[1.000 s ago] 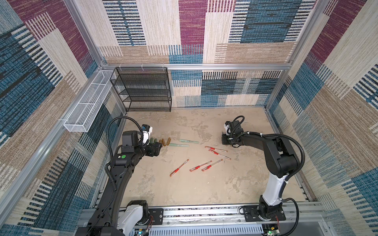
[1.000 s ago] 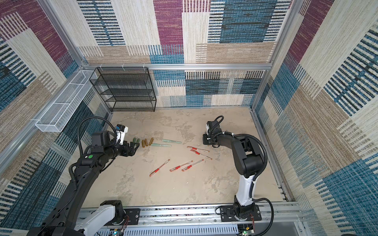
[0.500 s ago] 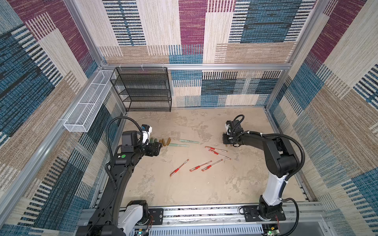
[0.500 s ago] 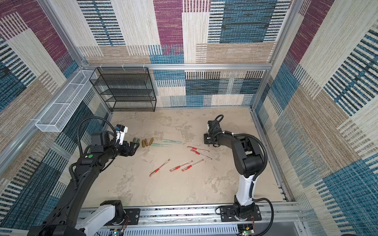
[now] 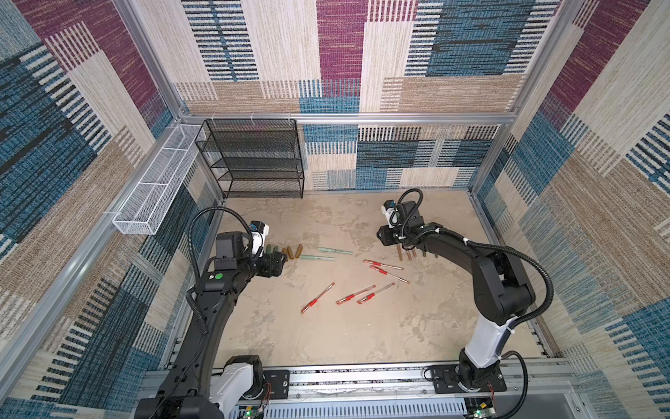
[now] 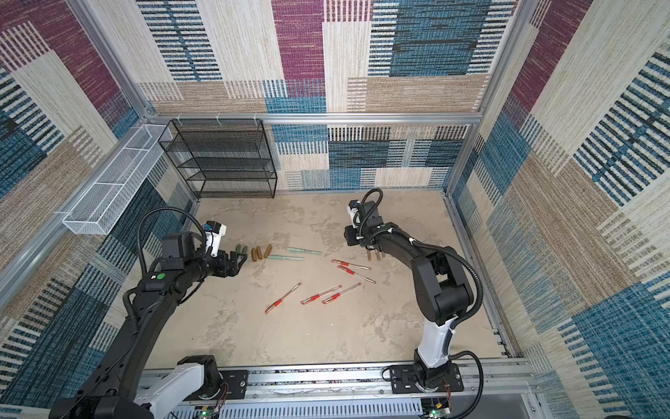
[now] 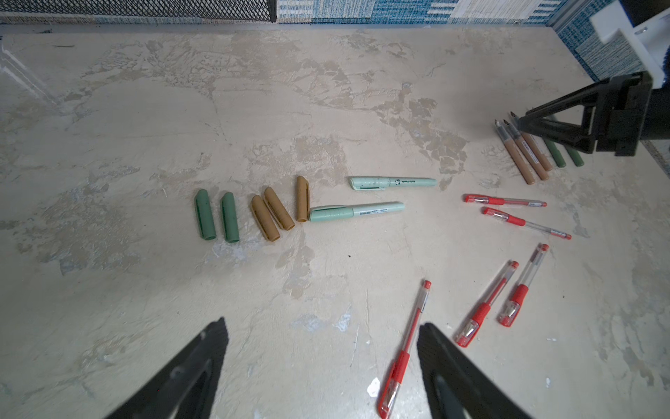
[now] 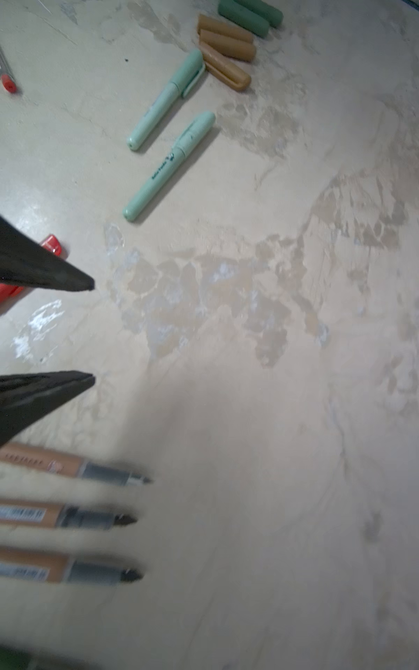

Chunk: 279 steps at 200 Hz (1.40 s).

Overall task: Open the pen caps
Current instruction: 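Move the right gripper to the light-green pen and grasp it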

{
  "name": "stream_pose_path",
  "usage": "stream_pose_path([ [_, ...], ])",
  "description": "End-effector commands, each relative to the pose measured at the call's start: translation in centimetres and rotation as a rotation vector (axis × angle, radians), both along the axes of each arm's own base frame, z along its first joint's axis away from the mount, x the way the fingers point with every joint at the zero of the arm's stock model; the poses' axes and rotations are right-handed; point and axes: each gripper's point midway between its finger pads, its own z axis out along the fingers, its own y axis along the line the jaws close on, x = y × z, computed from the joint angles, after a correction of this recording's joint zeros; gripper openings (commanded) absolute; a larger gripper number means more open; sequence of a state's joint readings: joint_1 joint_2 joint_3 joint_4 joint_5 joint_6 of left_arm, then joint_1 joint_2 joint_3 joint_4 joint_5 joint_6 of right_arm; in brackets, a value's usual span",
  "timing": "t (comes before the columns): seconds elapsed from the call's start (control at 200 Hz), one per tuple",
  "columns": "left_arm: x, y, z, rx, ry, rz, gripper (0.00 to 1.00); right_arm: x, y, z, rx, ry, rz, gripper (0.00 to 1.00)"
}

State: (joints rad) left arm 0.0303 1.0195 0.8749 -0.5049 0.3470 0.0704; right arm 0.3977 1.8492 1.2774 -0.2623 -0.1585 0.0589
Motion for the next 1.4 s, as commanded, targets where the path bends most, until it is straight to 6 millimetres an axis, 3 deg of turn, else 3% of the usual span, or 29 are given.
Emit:
stream_pose_path([
  [0.0,0.2,-0.3,0.6,-0.015,-0.027,-0.009,0.86,-0.3,2.6,-1.0,-0.025,0.005,0.119,0.45],
  [0.185,0.2,0.1,0.7,-0.008,-0.033,0.003,0.86,-1.2,7.6,-2.3,-0.017,0.023,0.281,0.5],
  [0.291,0.1,0.1,0.6,-0.008,-0.029,0.0,0.86,-1.7,9.4,-3.7,-0.035,0.036,0.343,0.51],
  [0.696,0.3,0.3,0.6,-0.011,-0.032,0.009,0.86,-2.4,13.3,-6.4,-0.007,0.081,0.46,0.51],
  [0.776,0.3,0.4,0.5,-0.011,-0.025,0.012,0.86,-3.0,13.3,-7.9,-0.039,0.12,0.471,0.49],
  [0.841,0.4,0.5,0.6,-0.016,-0.025,0.019,0.86,-2.5,13.8,-7.5,-0.051,0.092,0.476,0.47],
  [1.012,0.2,0.4,0.5,-0.019,-0.023,0.011,0.86,-1.4,12.4,-9.5,-0.156,0.112,0.415,0.37],
  [1.392,0.3,0.3,0.7,-0.036,-0.03,0.014,0.86,-0.7,9.3,-8.8,-0.263,0.052,0.296,0.13],
])
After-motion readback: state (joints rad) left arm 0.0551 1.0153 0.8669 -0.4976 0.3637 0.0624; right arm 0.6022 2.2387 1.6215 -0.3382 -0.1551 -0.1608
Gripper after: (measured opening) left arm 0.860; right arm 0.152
